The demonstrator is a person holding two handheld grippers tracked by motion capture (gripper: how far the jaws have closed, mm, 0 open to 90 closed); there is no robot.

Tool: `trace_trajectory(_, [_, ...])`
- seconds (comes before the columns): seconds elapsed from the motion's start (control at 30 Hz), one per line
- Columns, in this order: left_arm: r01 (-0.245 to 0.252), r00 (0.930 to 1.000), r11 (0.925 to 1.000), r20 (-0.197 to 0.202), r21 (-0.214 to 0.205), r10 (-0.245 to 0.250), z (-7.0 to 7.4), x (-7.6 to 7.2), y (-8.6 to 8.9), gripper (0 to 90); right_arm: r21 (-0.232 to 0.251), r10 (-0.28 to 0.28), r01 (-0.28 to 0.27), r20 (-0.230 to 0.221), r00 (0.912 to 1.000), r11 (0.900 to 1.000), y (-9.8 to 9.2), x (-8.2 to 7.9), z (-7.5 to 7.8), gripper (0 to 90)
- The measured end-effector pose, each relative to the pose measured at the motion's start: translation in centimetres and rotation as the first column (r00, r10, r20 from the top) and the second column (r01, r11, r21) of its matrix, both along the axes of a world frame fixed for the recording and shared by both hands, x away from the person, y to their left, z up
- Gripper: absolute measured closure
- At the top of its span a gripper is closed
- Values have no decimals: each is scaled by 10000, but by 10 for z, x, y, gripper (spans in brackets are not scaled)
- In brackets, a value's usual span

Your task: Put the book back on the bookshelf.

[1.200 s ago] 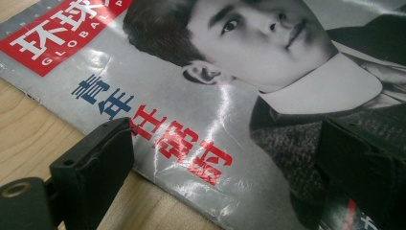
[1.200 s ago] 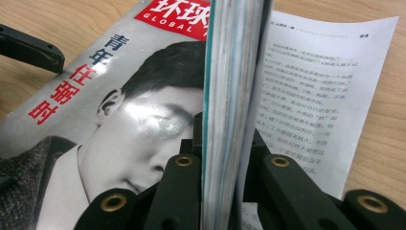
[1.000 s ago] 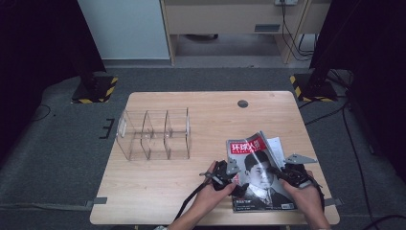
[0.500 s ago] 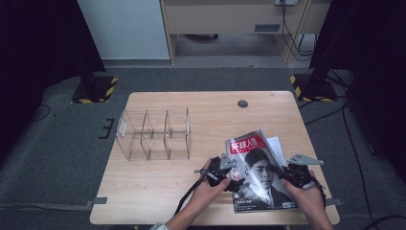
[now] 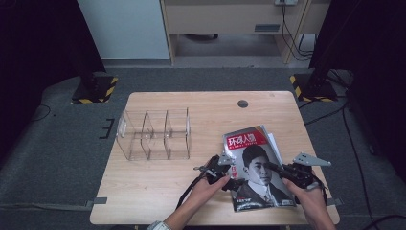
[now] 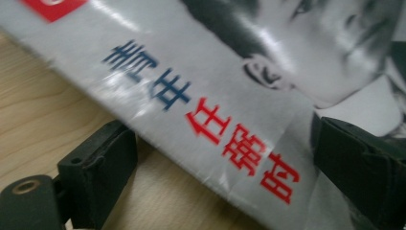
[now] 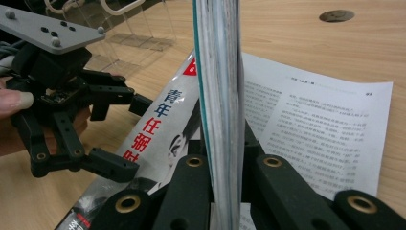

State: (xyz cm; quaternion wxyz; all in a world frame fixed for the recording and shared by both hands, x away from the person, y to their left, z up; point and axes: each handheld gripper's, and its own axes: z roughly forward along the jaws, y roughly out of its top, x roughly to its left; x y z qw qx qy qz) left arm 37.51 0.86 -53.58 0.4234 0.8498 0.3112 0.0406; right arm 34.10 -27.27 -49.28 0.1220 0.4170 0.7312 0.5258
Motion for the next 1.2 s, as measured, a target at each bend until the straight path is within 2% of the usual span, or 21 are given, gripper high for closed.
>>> trace_trajectory(0.17, [-117,9999,9999,-29,-36,117,0,0,-1,67,-47,-71,69,-335,9994,10000,0,0,-6,877])
trace_trajectory(0.27, [-242,9997,9997,-6,-21,242,0,-1,-1,95,-414,-82,49,-796,9968,9991,0,5,-14,876])
trace_trajectory(0.37, [-319,9992,9993,255,206,314,1,-2,0,141,-832,73,-176,-1223,9925,9964,5,6,-22,875])
trace_trajectory(0.4, [-319,9992,9993,255,206,314,1,-2,0,159,-832,73,-176,-1223,9925,9964,5,6,-22,875])
trace_trajectory(0.43, [-382,9987,9989,335,259,374,1,-3,0,178,-835,143,-268,-1468,9891,9961,8,5,-26,871])
trace_trajectory(0.6, [-442,9979,9981,490,427,421,1,-4,1,234,-894,342,-475,-1449,9888,9949,10,3,-26,859])
trace_trajectory(0.63, [-455,9969,9976,661,527,420,1,-5,1,251,-1226,171,-349,-1438,9895,9918,10,4,-27,824])
trace_trajectory(0.77, [-495,9963,9969,735,605,450,1,-5,1,271,-1676,-105,-155,-1532,9881,9857,10,7,-32,710])
trace_trajectory(0.83, [-515,9960,9967,755,622,468,1,-6,1,279,-1997,-325,14,-1524,9878,9799,10,7,-34,610])
trace_trajectory(0.87, [-515,9960,9967,755,622,468,1,-6,1,280,-1997,-325,14,-1524,9878,9799,10,7,-34,610])
trace_trajectory(0.9, [-594,9958,9960,733,674,544,2,-6,0,280,-2384,-697,335,-1452,9869,9706,9,7,-33,491])
trace_trajectory(0.93, [-594,9958,9960,733,674,544,2,-6,0,280,-2384,-697,335,-1452,9869,9706,9,7,-33,491])
trace_trajectory(0.97, [-685,9954,9944,721,808,627,2,-5,-1,276,-2633,-1088,734,-1225,9865,9619,6,8,-33,381])
trace_trajectory(1.0, [-685,9954,9944,721,808,627,2,-5,-1,267,-2633,-1088,734,-1225,9865,9619,6,8,-33,381])
trace_trajectory(1.03, [-876,9939,9919,755,919,807,2,-5,-2,244,-2917,-1457,1072,-1135,9828,9505,1,11,-35,313])
trace_trajectory(1.07, [-876,9939,9919,755,919,807,2,-5,-2,209,-2917,-1457,1072,-1135,9828,9505,1,11,-35,313])
trace_trajectory(1.1, [-778,9942,9917,817,1019,696,0,-5,-3,159,-3002,-1858,1472,-1043,9770,9424,-4,13,-37,276])
trace_trajectory(1.13, [-624,9955,9926,777,1038,545,0,-3,-4,110,-2953,-1927,1529,-1106,9750,9431,-6,13,-37,268])
trace_trajectory(1.2, [-689,9956,9913,704,1120,613,0,-2,-5,46,-2950,-1984,1573,-1150,9733,9425,-8,13,-39,268])
